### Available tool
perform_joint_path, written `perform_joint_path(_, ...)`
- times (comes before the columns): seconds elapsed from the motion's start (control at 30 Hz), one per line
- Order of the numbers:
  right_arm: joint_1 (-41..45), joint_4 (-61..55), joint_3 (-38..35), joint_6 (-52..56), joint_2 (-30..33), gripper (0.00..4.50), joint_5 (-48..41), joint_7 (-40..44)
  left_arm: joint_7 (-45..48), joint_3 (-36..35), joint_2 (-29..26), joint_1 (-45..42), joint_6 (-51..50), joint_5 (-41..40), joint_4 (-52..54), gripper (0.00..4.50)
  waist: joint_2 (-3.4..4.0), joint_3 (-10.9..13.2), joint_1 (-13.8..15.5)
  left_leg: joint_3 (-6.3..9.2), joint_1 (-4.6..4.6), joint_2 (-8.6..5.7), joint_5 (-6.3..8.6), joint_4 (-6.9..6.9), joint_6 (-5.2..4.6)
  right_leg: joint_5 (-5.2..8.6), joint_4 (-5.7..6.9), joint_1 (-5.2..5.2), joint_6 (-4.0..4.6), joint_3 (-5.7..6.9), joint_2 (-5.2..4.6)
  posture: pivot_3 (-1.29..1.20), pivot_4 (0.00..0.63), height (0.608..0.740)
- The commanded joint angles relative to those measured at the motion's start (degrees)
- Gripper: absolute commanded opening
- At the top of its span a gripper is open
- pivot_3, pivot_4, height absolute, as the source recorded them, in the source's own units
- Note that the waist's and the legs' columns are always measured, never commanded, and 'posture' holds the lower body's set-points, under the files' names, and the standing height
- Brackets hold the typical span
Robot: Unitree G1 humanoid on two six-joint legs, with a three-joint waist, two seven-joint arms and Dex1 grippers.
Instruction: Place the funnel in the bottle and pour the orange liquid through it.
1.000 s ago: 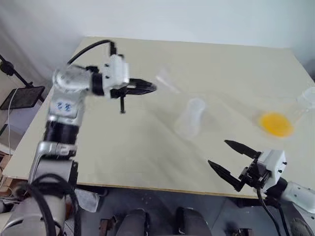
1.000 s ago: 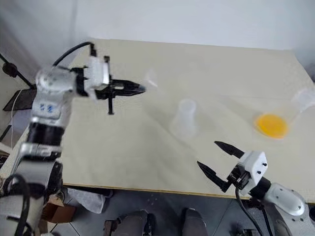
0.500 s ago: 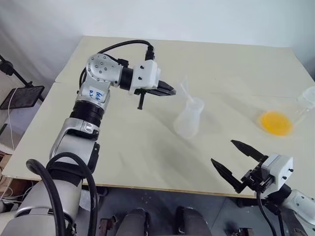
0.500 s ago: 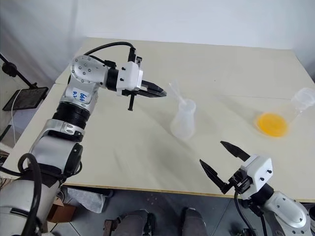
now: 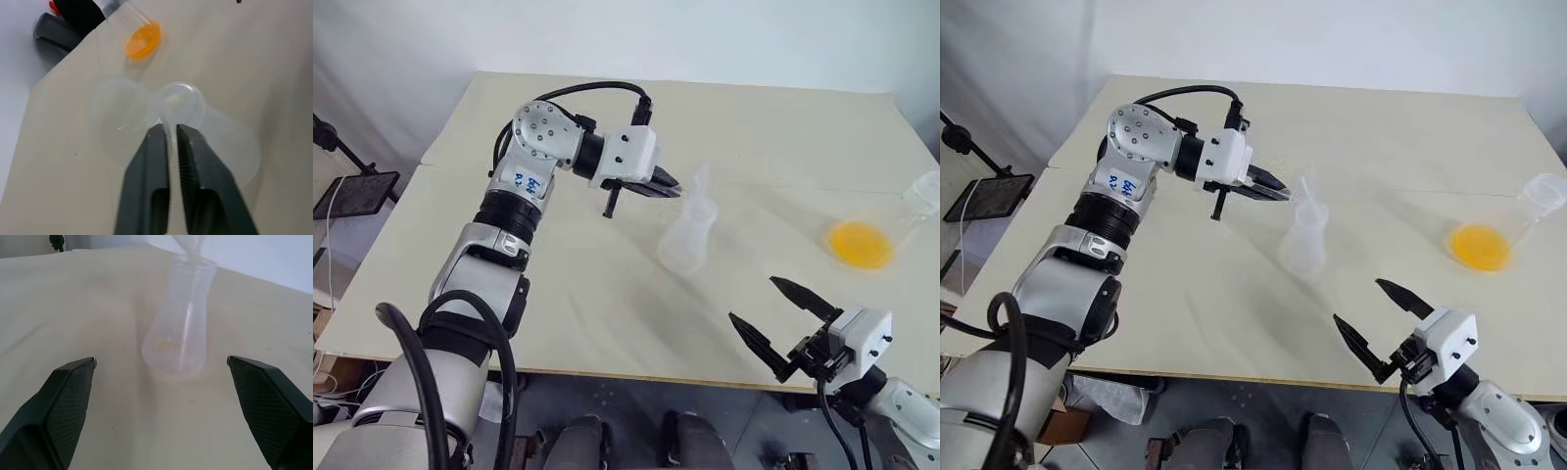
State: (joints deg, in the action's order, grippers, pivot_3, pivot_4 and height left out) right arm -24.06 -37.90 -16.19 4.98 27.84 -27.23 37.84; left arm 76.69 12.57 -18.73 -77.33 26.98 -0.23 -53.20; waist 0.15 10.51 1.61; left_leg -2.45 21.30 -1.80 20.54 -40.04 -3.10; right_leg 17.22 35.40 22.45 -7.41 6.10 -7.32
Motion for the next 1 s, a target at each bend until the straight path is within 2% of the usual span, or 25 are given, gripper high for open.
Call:
perform_joint_path(0.03, -0.37, -2.69, -0.48, -1.35, -0.68, 4.5, -0.33, -0.8, -0.84, -0.56, 0.16, -2.61, 0.83, 0.46, -0.53, 1.58, 0.0, 0.0, 0.03, 0.0, 0.0, 0.0, 0.0, 0.0, 0.0, 0.0, 0.0, 0.0, 0.0, 0.0, 0.0, 0.0, 0.15, 0.74)
perform_joint_path(0.33, -1.04, -2.3, -1.13, -2.21, -1.27, 4.5, 0.17, -1.28, 1.27, -3.44, 1.71, -1.73, -1.71, -3.41, -0.12, 4.44, 0.0, 0.0, -0.02, 0.01, 0.0, 0.0, 0.0, 0.0, -0.01, 0.0, 0.01, 0.0, 0.0, 0.0, -0.01, 0.0, 0.15, 0.74)
perform_joint_path(0.63, -3.0, -1.7, -1.94, -4.28, -2.04, 4.5, 0.66, -1.56, 6.13, -5.1, 2.56, 2.41, -2.1, -7.56, 3.46, 4.48, 0.0, 0.0, -0.02, 0.02, -0.01, 0.0, 0.0, -0.02, -0.01, 0.0, 0.05, 0.0, 0.0, 0.0, 0.0, 0.0, 0.15, 0.74)
perform_joint_path(1.0, -3.53, -1.02, -1.92, -5.95, -2.81, 4.5, 1.57, -1.87, 6.57, -4.95, 4.49, 4.33, -2.74, -9.2, 6.52, 4.48, 0.0, 0.0, -0.04, 0.03, -0.01, -0.01, -0.01, -0.03, -0.01, 0.0, 0.05, -0.01, 0.0, 0.0, -0.01, 0.0, 0.15, 0.74)
